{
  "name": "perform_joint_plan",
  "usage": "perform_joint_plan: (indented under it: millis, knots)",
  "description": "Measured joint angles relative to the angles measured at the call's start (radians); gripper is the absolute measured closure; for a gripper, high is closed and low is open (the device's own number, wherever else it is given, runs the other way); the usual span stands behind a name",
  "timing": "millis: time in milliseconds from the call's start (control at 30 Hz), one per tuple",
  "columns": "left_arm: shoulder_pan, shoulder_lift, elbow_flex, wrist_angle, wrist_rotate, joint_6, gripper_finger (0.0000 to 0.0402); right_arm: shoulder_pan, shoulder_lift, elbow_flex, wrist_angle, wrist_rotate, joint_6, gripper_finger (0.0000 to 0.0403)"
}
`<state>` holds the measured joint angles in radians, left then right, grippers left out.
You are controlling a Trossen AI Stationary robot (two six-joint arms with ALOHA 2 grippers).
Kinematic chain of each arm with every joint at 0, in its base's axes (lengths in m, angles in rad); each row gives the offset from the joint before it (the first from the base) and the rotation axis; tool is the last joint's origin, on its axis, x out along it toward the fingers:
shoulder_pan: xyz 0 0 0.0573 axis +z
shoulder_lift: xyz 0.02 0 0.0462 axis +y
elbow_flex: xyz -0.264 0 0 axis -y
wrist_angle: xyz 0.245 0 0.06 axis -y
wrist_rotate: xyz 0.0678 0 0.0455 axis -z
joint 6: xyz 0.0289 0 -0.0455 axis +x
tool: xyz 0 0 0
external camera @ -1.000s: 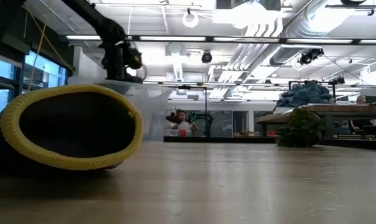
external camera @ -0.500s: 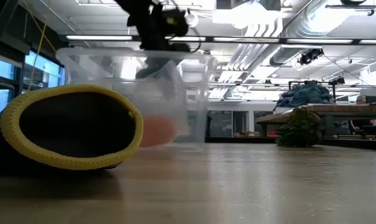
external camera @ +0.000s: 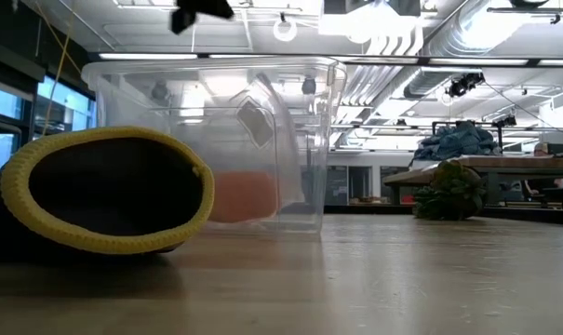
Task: Roll bandage
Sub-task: Put the transparent zip bag into the transparent bin
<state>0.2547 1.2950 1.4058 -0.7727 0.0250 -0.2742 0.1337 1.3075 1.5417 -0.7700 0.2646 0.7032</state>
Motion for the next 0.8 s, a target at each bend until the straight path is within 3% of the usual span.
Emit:
perform_joint_plan:
  millis: [233,300,400,533,633,800]
  knots:
    - [-0.185,-0.421,-0.549,0.540,0.000,-0.244,0.0401,0.000,0.000,0.000,-0.039,-0.022,-0.042,0.0403]
    - [-0.237,-0.497,-0.663,0.602,0.002,-0.281,0.0401,0.000,0.000,0.000,-0.067,-0.043,-0.046,0.0403]
    - [-0.308,-0.583,-0.738,0.426,-0.008,-0.348,0.0401,0.001,0.000,-0.002,-0.258,-0.065,0.081,0.0403]
    - [-0.365,-0.673,-0.741,0.202,-0.063,-0.378,0.0401,0.032,-0.007,-0.092,-0.454,-0.091,0.305,0.0403]
    - [-0.375,-0.731,-0.724,0.084,-0.065,-0.430,0.0401,0.068,-0.008,-0.201,-0.373,-0.144,0.400,0.0403]
    - [-0.374,-0.752,-0.700,-0.256,-0.108,-0.536,0.0401,0.102,-0.008,-0.419,-0.047,-0.243,0.545,0.0403]
